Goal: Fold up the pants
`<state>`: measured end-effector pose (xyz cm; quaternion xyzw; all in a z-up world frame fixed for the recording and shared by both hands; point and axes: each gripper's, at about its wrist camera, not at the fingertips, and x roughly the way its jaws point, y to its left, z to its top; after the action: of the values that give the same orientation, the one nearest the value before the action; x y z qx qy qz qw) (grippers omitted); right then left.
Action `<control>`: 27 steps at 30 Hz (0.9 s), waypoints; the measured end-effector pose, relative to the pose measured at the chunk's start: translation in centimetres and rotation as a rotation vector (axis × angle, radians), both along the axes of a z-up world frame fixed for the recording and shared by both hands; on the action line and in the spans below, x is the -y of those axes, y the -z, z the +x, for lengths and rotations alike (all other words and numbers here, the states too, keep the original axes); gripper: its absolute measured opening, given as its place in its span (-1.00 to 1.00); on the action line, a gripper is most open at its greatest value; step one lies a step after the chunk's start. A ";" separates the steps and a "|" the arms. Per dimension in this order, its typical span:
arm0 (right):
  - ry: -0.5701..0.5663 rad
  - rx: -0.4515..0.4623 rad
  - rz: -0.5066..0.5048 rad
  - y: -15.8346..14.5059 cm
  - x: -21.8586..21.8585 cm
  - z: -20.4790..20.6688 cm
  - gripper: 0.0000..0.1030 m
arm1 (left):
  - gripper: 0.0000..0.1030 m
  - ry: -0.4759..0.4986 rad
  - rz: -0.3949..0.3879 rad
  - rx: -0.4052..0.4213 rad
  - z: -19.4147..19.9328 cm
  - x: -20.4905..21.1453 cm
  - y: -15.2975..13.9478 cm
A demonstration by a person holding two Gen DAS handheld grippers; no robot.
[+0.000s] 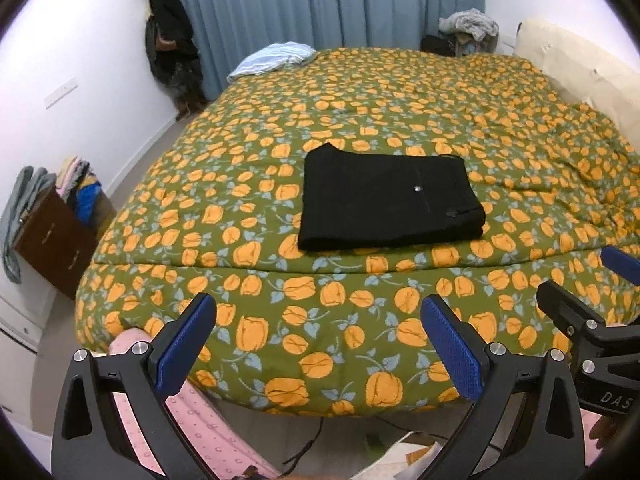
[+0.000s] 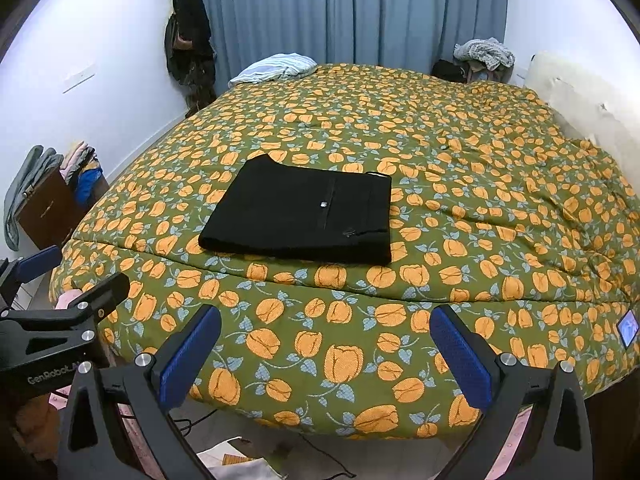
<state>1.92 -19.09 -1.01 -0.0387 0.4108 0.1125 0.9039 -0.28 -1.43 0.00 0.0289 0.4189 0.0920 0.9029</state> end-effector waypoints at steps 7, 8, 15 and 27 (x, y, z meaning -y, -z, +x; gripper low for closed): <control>-0.021 -0.010 -0.010 -0.2 -0.9 0.2 1.00 | 0.99 -0.008 -0.002 -0.007 0.0 -0.3 -0.2; -0.023 -0.013 -0.010 -0.1 -1.0 0.2 1.00 | 0.99 -0.011 -0.008 -0.011 0.1 -0.4 -0.2; -0.030 -0.021 -0.007 -0.3 -1.5 0.6 1.00 | 0.99 -0.040 -0.025 -0.023 0.5 -1.2 -0.1; -0.033 -0.028 -0.033 -0.2 -2.2 1.4 1.00 | 0.99 -0.026 -0.075 -0.053 1.0 -1.7 0.5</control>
<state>3.29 -16.92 -0.78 -0.0587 0.4245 0.1211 0.8954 0.70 0.24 -0.49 -0.0082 0.4464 0.0873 0.8905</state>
